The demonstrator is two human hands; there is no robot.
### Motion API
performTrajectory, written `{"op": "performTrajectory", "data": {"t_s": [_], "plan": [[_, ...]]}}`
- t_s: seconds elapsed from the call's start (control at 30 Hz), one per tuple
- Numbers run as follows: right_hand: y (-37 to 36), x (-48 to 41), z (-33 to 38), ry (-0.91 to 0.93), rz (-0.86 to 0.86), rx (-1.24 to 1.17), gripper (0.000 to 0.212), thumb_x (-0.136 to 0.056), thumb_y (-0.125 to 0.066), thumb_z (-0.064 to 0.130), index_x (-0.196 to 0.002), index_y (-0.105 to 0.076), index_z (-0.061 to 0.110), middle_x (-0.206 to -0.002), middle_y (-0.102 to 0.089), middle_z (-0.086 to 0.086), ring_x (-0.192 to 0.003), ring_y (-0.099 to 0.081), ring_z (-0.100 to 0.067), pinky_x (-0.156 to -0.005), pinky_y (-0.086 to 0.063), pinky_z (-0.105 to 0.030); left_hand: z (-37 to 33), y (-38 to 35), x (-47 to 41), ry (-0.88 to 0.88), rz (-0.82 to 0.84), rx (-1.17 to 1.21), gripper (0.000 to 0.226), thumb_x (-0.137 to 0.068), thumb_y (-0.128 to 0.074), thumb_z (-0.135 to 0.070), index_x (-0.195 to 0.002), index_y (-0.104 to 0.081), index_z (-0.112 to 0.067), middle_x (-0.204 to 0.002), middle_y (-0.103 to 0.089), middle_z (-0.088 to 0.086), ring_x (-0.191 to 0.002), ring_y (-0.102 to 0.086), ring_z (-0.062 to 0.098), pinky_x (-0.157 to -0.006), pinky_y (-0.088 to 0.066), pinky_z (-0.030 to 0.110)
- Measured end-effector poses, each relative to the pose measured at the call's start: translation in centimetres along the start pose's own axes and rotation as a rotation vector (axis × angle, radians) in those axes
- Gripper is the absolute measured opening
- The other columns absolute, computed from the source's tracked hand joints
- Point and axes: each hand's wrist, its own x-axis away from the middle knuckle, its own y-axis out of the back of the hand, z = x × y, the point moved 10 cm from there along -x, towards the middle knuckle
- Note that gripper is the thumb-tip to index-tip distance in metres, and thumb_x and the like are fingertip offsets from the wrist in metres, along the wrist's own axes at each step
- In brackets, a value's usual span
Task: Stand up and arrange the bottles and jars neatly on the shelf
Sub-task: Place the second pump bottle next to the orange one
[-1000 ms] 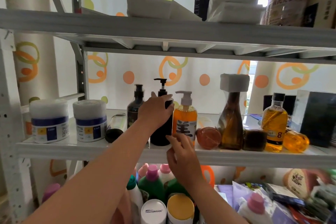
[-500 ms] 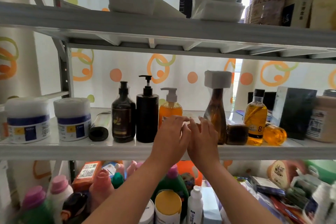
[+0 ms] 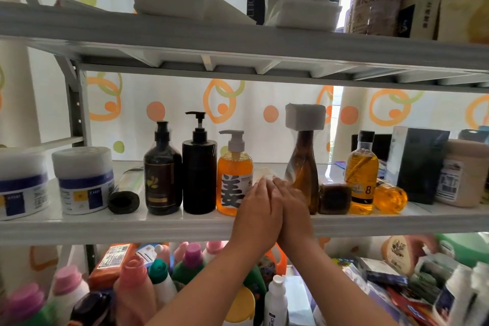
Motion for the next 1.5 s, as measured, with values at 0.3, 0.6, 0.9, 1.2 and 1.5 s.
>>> {"op": "performTrajectory", "data": {"t_s": [0.3, 0.6, 0.9, 1.2, 1.5], "plan": [[0.8, 1.8, 0.4, 0.089, -0.167, -0.007, 0.061, -0.063, -0.084, 0.02, -0.118, -0.062, 0.007, -0.12, -0.065, -0.01, -0.112, -0.061, -0.025, -0.097, -0.042, -0.04, 0.1, 0.0, 0.7, 0.019, 0.007, 0.039, 0.043, -0.1, -0.03, -0.032, -0.14, -0.036, -0.019, -0.142, -0.042, -0.002, -0.13, -0.04, 0.009, -0.111, -0.033, 0.025], [2.0, 3.7, 0.8, 0.168, -0.325, -0.121, 0.044, -0.086, -0.057, 0.032, -0.118, -0.061, 0.003, -0.122, -0.062, -0.012, -0.116, -0.056, -0.026, -0.101, -0.039, -0.034, 1.1, -0.8, 1.1, 0.079, -0.012, 0.044, 0.048, -0.098, -0.03, -0.038, -0.143, -0.03, -0.021, -0.151, -0.03, -0.002, -0.138, -0.027, 0.013, -0.112, -0.025, 0.027], [2.1, 4.5, 0.9, 0.188, -0.364, -0.169, 0.048, -0.099, -0.027, 0.038, -0.122, -0.054, 0.006, -0.127, -0.053, -0.007, -0.119, -0.053, -0.025, -0.099, -0.045, -0.036, 1.9, -1.5, 2.3, 0.067, 0.023, 0.118, 0.053, -0.099, -0.029, -0.038, -0.148, -0.018, -0.022, -0.157, -0.018, -0.005, -0.143, -0.017, 0.009, -0.11, -0.015, 0.018], [1.4, 5.4, 0.7, 0.266, -0.364, -0.126, 0.042, -0.099, -0.033, 0.035, -0.119, -0.057, 0.007, -0.126, -0.055, -0.009, -0.121, -0.05, -0.025, -0.102, -0.044, -0.033, 2.3, -2.1, 3.2, 0.064, 0.027, 0.153, 0.057, -0.098, -0.031, -0.04, -0.149, -0.009, -0.027, -0.158, -0.014, -0.007, -0.141, -0.024, 0.009, -0.109, -0.022, 0.02], [0.9, 6.0, 0.4, 0.272, -0.335, -0.165, 0.043, -0.099, -0.035, 0.034, -0.12, -0.055, 0.004, -0.126, -0.055, -0.01, -0.12, -0.051, -0.027, -0.107, -0.036, -0.027, 2.8, -2.3, 3.1, 0.102, 0.019, 0.144, 0.056, -0.098, -0.031, -0.038, -0.148, -0.01, -0.025, -0.156, -0.02, -0.004, -0.14, -0.026, 0.012, -0.109, -0.023, 0.022]]}}
